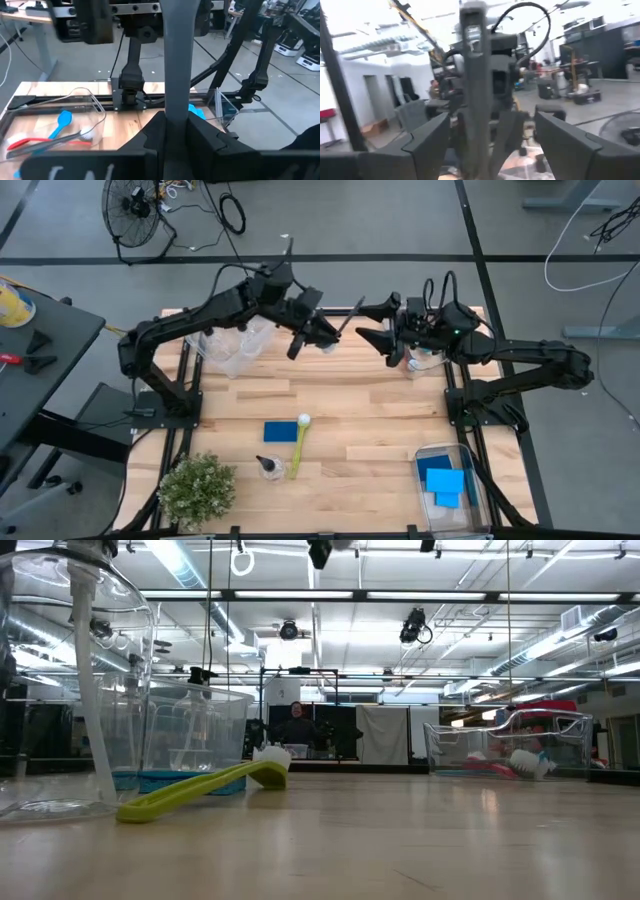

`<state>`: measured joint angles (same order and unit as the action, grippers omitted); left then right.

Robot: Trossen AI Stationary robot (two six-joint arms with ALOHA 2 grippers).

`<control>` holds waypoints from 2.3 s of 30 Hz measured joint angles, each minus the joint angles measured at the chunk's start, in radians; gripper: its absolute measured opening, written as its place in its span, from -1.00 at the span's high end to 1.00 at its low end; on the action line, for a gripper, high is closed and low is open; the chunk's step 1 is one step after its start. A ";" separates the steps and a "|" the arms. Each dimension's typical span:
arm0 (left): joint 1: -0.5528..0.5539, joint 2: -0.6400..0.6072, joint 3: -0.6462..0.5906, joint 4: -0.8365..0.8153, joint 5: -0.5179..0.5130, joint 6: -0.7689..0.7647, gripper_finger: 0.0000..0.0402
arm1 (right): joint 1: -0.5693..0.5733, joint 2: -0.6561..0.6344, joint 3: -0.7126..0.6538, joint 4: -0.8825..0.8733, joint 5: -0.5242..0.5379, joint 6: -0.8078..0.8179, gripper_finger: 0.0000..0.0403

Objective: Pick & Place Kitchen Sink Supplies
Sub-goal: Put the gray cleaning brush into the top transparent bin

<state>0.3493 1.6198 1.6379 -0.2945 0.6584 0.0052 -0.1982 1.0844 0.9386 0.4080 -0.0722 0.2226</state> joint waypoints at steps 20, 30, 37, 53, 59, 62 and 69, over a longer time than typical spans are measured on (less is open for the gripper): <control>-0.012 0.097 -0.002 0.013 -0.038 -0.021 0.69 | -0.011 0.059 0.000 -0.065 0.012 0.035 -0.41; 0.023 0.097 -0.002 0.014 -0.096 -0.018 0.70 | -0.011 0.059 0.000 -0.067 0.066 0.023 -0.24; 0.025 0.097 -0.002 0.013 -0.098 -0.018 0.67 | -0.011 0.059 0.000 -0.065 0.126 0.002 -0.04; 0.024 0.095 -0.002 0.013 -0.108 0.018 0.66 | -0.011 0.059 0.000 -0.064 0.132 -0.001 0.60; 0.024 0.095 -0.002 0.013 -0.118 0.017 0.66 | -0.011 0.059 0.000 -0.065 0.132 -0.004 0.51; 0.024 0.095 -0.002 0.014 -0.119 0.017 0.66 | -0.011 0.059 0.000 -0.065 0.132 -0.004 0.53; 0.017 0.095 -0.002 0.013 -0.165 -0.001 0.41 | -0.011 0.059 0.000 -0.065 0.128 -0.011 0.63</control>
<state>0.3663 1.7149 1.6363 -0.2818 0.4936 0.0040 -0.2092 1.1439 0.9382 0.3430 0.0556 0.2119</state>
